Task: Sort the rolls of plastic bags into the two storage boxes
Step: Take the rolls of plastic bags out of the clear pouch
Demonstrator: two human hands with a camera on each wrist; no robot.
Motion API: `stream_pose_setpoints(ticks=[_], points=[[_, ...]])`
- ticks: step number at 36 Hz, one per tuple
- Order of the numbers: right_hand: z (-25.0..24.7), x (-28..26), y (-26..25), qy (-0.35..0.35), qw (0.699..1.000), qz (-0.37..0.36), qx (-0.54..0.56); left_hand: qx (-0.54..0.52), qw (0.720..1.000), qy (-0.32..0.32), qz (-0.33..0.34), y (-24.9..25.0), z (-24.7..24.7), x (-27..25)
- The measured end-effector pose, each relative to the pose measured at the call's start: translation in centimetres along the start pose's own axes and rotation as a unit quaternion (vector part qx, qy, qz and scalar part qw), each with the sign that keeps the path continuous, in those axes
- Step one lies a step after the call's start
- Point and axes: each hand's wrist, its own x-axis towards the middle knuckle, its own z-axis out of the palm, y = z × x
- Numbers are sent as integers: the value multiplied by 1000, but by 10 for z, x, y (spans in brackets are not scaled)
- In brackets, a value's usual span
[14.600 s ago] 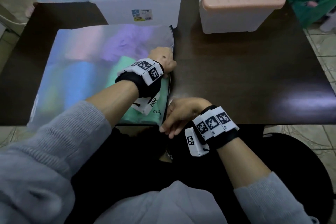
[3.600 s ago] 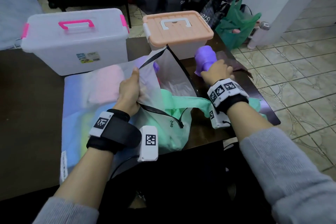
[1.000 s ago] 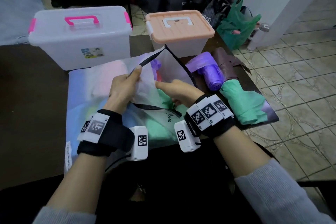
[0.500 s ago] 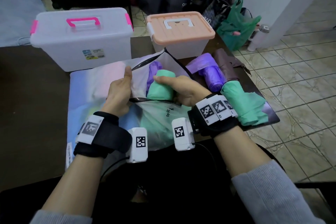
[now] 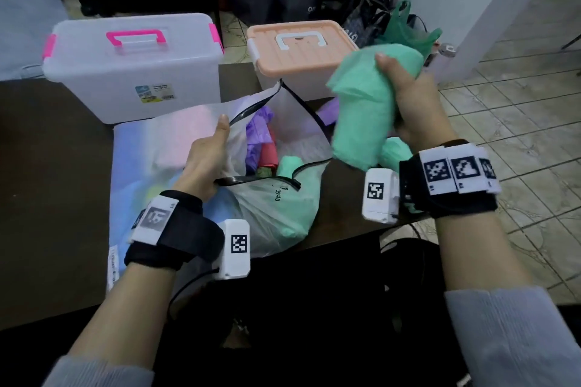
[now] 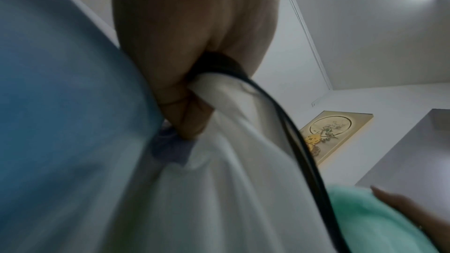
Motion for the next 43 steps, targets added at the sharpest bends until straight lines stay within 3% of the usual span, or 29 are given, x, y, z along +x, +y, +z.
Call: stream_pose_setpoints(ticks=[2, 4, 9, 14, 26, 28, 30, 32, 37, 41, 43], points=[[-14, 7, 8, 44, 990, -14, -135, -2, 1000, -1, 0, 0, 0, 0], [-25, 7, 18, 74, 958, -22, -278, 7, 1000, 1, 2, 1, 0, -1], [-36, -20, 55, 16, 879, 14, -477, 26, 1000, 0, 6, 3, 1, -5], [-37, -26, 96, -25, 824, 40, -565, 33, 999, -5, 7, 3, 0, -5], [-35, -12, 104, -28, 778, -1, -627, 55, 998, -7, 16, 2, 0, -5], [-36, -19, 99, -14, 747, -37, -664, 59, 998, -7, 16, 2, 0, -5], [-36, -30, 95, 13, 696, -93, -712, 56, 998, -7, 14, 2, -1, -5], [-33, -43, 96, 20, 671, -135, -729, 59, 998, -5, 11, 2, -1, -5], [-36, -58, 116, -54, 671, -45, -738, 62, 998, -6, 14, 2, -1, -5], [-47, -50, 120, -39, 729, 29, -683, 63, 998, -2, 23, 3, -1, -6], [-53, -45, 119, -32, 743, 44, -667, 66, 997, -1, 25, 3, 0, -8]])
